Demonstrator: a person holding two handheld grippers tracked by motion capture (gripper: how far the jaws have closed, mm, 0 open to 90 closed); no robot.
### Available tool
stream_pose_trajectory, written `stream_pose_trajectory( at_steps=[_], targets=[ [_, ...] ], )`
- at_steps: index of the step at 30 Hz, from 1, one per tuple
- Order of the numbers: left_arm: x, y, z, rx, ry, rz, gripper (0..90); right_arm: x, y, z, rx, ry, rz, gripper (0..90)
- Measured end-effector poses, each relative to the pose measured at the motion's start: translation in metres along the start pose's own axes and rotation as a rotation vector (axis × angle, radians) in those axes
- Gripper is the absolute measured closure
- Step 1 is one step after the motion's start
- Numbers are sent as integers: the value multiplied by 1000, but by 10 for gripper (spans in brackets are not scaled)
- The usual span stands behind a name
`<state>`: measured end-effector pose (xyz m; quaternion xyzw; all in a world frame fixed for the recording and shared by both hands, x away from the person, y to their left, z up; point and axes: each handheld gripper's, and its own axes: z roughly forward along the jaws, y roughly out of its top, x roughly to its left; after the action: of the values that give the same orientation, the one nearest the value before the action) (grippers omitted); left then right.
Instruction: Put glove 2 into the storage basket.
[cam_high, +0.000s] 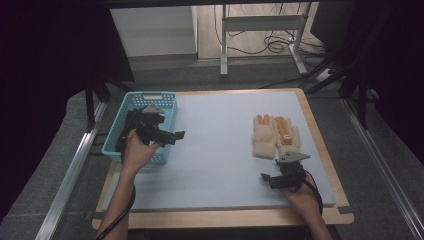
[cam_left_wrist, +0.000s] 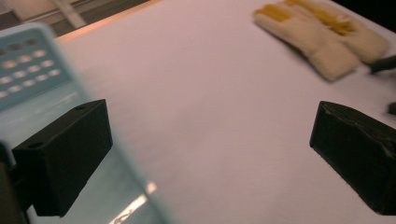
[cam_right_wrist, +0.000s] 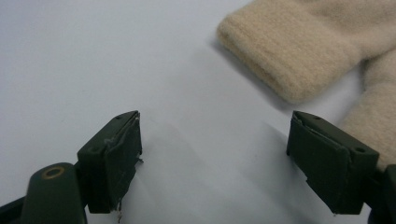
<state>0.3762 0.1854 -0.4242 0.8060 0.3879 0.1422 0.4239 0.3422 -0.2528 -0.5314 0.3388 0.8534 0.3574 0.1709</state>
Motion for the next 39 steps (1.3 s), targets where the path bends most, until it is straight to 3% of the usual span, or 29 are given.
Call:
stream_pose_trajectory(
  at_steps=[8, 11, 15, 21, 24, 29, 34, 39],
  targets=[
    [-51, -20, 22, 1, -62, 89, 0, 0, 0, 0, 0, -1, -4, 177],
    [-63, -33, 32, -5, -88, 102, 0, 0, 0, 0, 0, -1, -2, 177],
    [-72, -50, 44, 1, -86, 112, 0, 0, 0, 0, 0, 0, -1, 177],
    [-75, -78, 57, 50, -60, 90, 0, 0, 0, 0, -1, 0, 0, 177],
    [-74, -88, 60, 99, -5, 105, 0, 0, 0, 0, -2, 1, -1, 177],
    [-67, -103, 59, 126, 26, 64, 0, 0, 0, 0, -1, 0, -1, 176],
    [-62, -115, 60, 149, 71, 45, 0, 0, 0, 0, -2, 0, -1, 177],
    [-59, -118, 62, 161, 69, 16, 0, 0, 0, 0, -2, 0, -2, 177]
  ],
)
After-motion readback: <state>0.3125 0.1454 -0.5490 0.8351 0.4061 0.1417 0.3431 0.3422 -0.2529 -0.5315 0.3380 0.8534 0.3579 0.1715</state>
